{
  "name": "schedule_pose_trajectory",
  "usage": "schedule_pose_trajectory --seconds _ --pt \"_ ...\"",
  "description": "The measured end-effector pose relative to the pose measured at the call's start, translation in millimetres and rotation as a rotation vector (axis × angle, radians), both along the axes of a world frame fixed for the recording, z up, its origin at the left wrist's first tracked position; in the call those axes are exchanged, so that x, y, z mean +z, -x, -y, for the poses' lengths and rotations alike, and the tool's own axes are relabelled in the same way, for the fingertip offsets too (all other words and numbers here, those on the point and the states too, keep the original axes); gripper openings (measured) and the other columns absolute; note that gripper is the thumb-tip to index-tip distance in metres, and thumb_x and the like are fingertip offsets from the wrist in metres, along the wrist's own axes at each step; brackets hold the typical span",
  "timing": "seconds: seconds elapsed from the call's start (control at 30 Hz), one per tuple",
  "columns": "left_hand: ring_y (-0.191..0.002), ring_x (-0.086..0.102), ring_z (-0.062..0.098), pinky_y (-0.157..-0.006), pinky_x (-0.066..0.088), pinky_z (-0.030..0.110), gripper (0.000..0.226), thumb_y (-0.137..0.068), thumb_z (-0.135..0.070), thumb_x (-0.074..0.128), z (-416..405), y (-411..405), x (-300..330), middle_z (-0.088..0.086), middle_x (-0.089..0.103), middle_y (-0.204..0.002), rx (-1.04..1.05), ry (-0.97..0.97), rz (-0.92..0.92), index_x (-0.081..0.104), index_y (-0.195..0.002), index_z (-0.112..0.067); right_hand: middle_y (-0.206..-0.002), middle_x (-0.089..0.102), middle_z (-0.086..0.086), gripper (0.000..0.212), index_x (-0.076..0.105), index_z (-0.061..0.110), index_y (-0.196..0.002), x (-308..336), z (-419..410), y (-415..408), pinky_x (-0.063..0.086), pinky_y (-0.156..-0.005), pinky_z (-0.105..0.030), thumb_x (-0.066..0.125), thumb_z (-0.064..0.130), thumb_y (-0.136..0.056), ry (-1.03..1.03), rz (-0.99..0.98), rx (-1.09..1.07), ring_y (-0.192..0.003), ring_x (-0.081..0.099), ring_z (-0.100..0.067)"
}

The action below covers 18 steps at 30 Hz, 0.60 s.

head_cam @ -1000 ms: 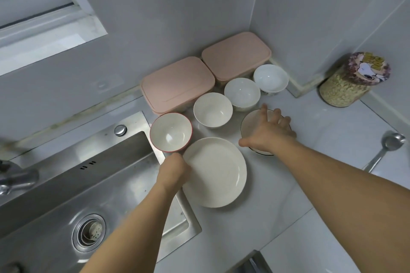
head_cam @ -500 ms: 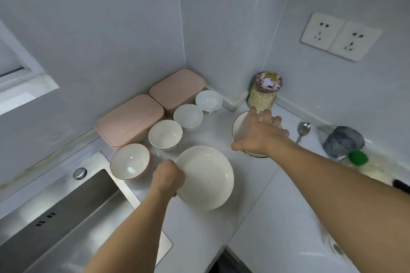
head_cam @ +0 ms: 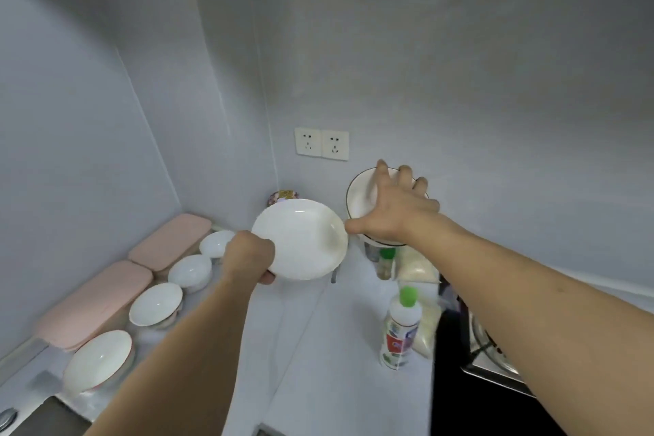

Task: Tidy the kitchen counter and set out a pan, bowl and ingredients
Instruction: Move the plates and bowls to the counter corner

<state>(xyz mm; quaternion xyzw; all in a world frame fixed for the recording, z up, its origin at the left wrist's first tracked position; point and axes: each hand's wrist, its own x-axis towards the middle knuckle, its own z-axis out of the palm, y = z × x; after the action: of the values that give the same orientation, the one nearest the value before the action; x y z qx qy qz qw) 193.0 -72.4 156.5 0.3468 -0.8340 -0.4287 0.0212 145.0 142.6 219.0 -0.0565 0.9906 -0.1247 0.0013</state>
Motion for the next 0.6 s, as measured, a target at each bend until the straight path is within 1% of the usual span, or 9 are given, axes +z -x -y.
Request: schedule_pose_trajectory --seconds 0.07,0.1,0.17,0.2,0.23,0.3,0.4,0.47,0.6 --pt "-0.028 0.053 0.021 -0.031 0.041 0.021 0.013 -0.086 -0.004 0.042 -35 -3 18 0.01 0.057 -0.045 -0.036 -0.011 -0.07 0.053 -0.079 -0.001 -0.151 0.005 -0.003 0.129 -0.008 0.034 -0.15 12 -40 -16 0.037 -0.096 -0.055 0.069 0.071 -0.053 0.004 -0.022 -0.057 -0.139 0.01 -0.038" --pt "-0.028 0.054 0.022 -0.03 0.043 0.024 0.013 -0.085 -0.003 0.041 -56 -4 26 0.011 0.059 -0.051 -0.063 -0.036 -0.108 0.053 -0.08 -0.001 -0.151 0.005 -0.003 0.129 -0.008 0.034 -0.15 17 -64 -26 0.037 -0.096 -0.055 0.068 0.071 -0.052 0.003 -0.037 -0.092 -0.139 0.01 -0.038" --pt "-0.038 0.06 0.027 -0.042 0.056 0.039 0.018 -0.084 -0.002 0.04 -92 -6 40 0.012 0.062 -0.063 -0.1 -0.096 -0.182 0.056 -0.091 -0.003 -0.15 0.007 -0.003 0.128 -0.007 0.034 -0.15 24 -105 -43 0.037 -0.094 -0.054 0.067 0.071 -0.052 0.004 -0.058 -0.155 -0.137 0.012 -0.037" --pt "-0.044 0.063 0.03 -0.051 0.059 0.047 0.021 -0.083 -0.002 0.039 -111 -7 47 0.013 0.064 -0.065 -0.12 -0.108 -0.196 0.057 -0.094 -0.002 -0.15 0.007 -0.004 0.128 -0.007 0.034 -0.15 27 -125 -51 0.037 -0.093 -0.053 0.067 0.071 -0.052 0.008 -0.066 -0.19 -0.137 0.013 -0.037" --pt "-0.048 0.065 0.033 -0.057 0.059 0.051 0.02 -0.083 -0.002 0.039 -128 -9 54 0.016 0.066 -0.063 -0.147 -0.105 -0.197 0.058 -0.09 0.001 -0.15 0.007 -0.004 0.127 -0.006 0.034 -0.15 30 -144 -59 0.037 -0.093 -0.053 0.067 0.071 -0.052 0.011 -0.072 -0.226 -0.136 0.013 -0.037" --pt "-0.052 0.068 0.037 -0.06 0.06 0.051 0.017 -0.084 -0.003 0.041 -176 -17 65 0.019 0.064 -0.052 -0.221 -0.075 -0.201 0.055 -0.078 0.004 -0.15 0.008 -0.004 0.127 -0.006 0.034 -0.15 34 -195 -85 0.038 -0.093 -0.053 0.067 0.072 -0.053 0.022 -0.084 -0.32 -0.135 0.014 -0.037" --pt "-0.05 0.068 0.036 -0.058 0.06 0.045 0.014 -0.083 -0.003 0.042 -235 -27 77 0.019 0.061 -0.044 -0.305 -0.047 -0.21 0.054 -0.079 0.004 -0.148 0.01 -0.005 0.126 -0.005 0.034 -0.149 35 -256 -118 0.039 -0.092 -0.054 0.066 0.072 -0.053 0.025 -0.094 -0.419 -0.134 0.016 -0.037" --pt "-0.049 0.068 0.034 -0.056 0.06 0.041 0.015 -0.082 -0.003 0.042 -272 -34 81 0.019 0.062 -0.047 -0.375 -0.033 -0.194 0.055 -0.082 0.004 -0.147 0.011 -0.005 0.125 -0.004 0.034 -0.149 34 -293 -140 0.039 -0.092 -0.054 0.066 0.072 -0.053 0.025 -0.091 -0.481 -0.134 0.016 -0.037" --pt "-0.058 0.07 0.035 -0.068 0.061 0.044 0.015 -0.08 -0.004 0.038 -351 -46 86 0.02 0.066 -0.054 -0.518 -0.016 -0.191 0.052 -0.082 0.001 -0.148 0.011 -0.005 0.124 -0.004 0.034 -0.15 31 -364 -187 0.037 -0.091 -0.055 0.065 0.072 -0.055 0.037 -0.082 -0.612 -0.135 0.015 -0.038"
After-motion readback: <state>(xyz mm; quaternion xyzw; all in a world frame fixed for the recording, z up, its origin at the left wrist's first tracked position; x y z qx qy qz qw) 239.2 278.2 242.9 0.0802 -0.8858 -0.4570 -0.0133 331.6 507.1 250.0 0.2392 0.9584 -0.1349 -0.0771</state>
